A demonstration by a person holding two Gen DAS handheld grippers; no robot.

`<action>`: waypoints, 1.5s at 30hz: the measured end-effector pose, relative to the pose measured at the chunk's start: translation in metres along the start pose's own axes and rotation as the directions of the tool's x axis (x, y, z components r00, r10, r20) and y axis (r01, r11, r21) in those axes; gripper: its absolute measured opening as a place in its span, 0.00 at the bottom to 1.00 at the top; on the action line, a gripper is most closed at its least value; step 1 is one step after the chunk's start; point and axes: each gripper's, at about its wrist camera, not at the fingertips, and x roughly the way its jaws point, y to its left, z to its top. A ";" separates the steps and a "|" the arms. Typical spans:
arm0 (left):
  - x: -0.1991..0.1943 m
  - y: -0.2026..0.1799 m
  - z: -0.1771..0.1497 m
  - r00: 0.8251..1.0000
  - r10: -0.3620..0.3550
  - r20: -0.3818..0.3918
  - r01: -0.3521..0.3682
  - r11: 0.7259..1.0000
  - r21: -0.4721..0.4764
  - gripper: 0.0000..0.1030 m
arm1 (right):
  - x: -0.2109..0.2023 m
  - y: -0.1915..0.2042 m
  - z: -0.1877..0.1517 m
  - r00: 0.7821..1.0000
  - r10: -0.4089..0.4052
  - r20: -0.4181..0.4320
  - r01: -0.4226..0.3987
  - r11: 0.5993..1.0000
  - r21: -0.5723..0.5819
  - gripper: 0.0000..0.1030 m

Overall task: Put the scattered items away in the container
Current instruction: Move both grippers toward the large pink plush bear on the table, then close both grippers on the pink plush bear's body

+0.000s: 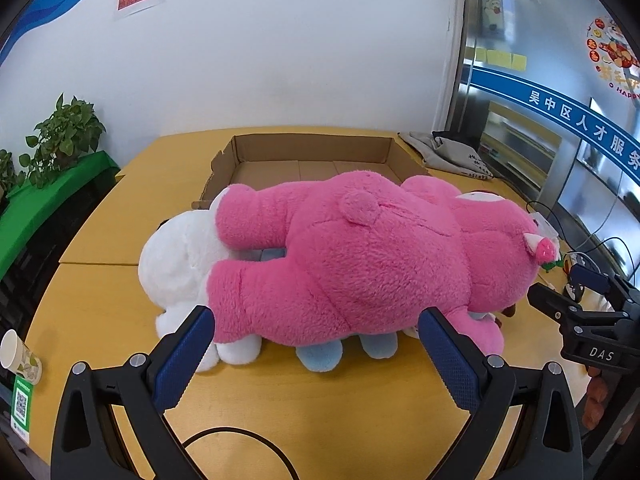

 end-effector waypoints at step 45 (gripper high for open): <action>0.118 0.011 0.062 0.929 -0.313 -0.197 0.306 0.950 -0.064 0.98 | 0.079 -0.047 0.040 0.990 0.138 -0.043 -0.134 0.987 0.086 1.00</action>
